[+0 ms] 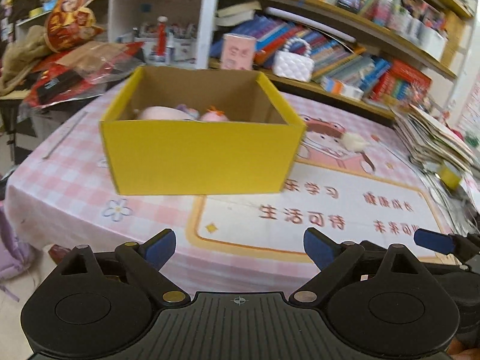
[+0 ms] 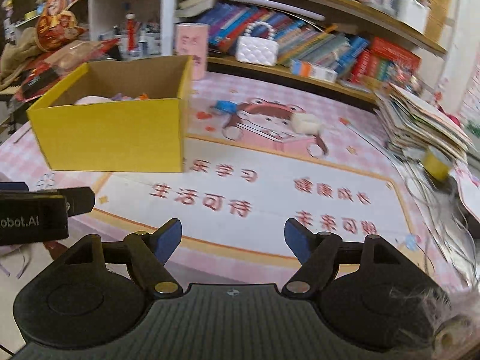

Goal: Organize objects
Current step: 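Withdraw both tools from the box back toward the table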

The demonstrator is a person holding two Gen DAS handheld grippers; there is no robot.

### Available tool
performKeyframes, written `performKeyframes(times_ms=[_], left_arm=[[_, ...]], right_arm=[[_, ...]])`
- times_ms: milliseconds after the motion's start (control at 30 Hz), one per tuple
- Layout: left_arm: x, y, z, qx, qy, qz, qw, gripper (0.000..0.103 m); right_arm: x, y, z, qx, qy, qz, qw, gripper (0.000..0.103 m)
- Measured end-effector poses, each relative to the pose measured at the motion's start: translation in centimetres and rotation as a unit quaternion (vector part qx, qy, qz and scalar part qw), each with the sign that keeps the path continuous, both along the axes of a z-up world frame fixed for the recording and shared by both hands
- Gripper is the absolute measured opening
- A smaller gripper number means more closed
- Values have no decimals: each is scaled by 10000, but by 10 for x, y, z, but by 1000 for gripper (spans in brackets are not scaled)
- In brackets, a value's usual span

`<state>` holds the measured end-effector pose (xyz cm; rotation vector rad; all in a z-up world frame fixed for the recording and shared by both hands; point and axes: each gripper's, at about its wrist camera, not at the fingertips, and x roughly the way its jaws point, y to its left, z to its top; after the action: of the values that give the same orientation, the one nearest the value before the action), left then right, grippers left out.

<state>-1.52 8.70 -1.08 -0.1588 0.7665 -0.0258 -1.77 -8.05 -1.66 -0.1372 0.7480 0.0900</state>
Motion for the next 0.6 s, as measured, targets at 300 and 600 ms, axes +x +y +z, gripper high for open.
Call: performKeyframes(times_ms=[300, 600], left_arm=[[9, -24, -4, 6, 105, -422, 9991, 97], [30, -51, -7, -25, 188, -795, 9967, 97]], right_arm=[[-2, -28, -4, -22, 133, -555, 9984, 79], [6, -52, -6, -84, 197, -892, 9958, 80]])
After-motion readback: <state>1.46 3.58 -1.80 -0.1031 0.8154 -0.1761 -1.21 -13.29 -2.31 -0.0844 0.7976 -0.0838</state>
